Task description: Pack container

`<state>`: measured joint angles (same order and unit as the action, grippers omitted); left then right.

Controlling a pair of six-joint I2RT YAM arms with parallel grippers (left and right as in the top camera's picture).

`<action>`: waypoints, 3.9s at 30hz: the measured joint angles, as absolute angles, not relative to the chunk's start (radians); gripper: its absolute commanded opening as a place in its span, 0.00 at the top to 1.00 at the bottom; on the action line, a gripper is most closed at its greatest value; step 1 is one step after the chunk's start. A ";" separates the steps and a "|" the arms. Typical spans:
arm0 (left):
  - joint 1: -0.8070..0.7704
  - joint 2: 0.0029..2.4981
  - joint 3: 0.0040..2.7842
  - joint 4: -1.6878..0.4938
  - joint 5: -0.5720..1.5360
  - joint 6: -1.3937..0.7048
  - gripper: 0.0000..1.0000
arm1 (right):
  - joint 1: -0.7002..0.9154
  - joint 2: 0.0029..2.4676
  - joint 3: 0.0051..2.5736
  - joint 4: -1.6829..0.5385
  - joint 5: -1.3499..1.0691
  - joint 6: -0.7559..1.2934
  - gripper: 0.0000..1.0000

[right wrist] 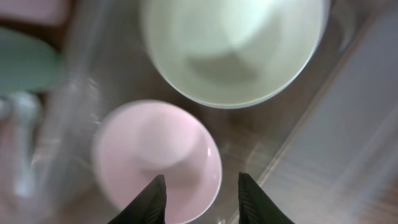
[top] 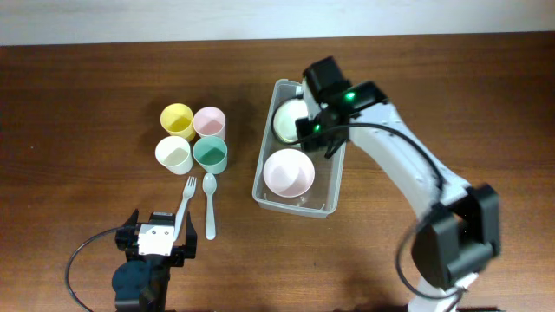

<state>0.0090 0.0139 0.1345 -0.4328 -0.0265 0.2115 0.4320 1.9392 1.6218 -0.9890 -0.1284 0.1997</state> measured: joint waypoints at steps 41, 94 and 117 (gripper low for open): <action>0.009 0.014 0.134 -0.433 -0.026 0.212 0.00 | 0.289 2.072 1.547 -0.979 -0.473 0.033 0.96; 0.009 0.014 0.134 -0.433 -0.026 0.212 0.00 | -0.115 1.536 1.810 -0.973 -0.199 0.223 0.01; 0.009 0.014 0.134 -0.418 0.042 0.211 0.00 | -0.224 1.549 1.809 -1.026 -0.200 0.225 0.01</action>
